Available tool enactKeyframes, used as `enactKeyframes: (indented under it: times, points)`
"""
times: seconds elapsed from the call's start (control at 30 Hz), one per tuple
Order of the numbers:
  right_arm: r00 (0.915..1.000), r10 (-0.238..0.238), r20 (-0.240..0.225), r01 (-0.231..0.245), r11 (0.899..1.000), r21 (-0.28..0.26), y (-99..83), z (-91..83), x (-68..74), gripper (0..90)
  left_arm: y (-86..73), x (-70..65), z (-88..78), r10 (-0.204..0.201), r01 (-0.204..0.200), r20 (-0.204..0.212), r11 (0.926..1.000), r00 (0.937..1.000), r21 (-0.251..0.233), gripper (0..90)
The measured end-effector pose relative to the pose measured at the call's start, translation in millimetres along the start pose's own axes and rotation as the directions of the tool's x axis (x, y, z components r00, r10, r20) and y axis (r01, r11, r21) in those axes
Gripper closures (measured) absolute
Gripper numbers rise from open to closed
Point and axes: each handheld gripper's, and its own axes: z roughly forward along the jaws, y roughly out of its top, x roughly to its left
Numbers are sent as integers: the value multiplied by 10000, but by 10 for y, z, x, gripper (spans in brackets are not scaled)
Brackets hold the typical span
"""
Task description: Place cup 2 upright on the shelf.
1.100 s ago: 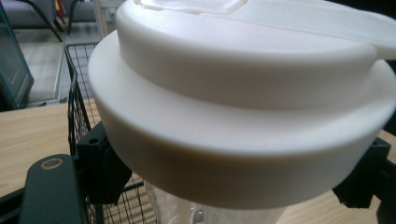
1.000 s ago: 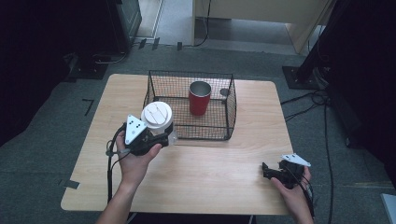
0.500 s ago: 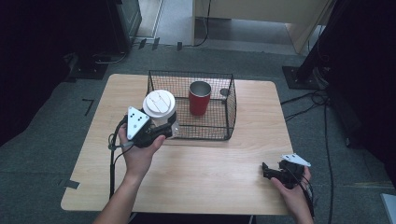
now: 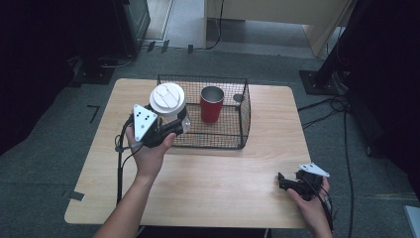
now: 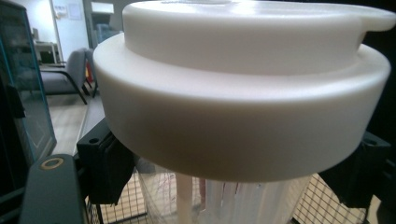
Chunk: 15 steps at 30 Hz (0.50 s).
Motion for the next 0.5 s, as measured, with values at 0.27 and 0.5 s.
enactKeyframes:
  times: [0.27, 0.5]
  points:
    - [10000, -3, 1, 3, 10000, -2, 0, 0, 0, 24, -70, 20, 182, 196, -211, -460, 9993, 9987, -324, 171]
    - [10000, -1, 1, 1, 10000, 0, 0, 0, 0, 24, -222, 24, 372, 236, -242, -695, 9997, 9973, -79, 171]
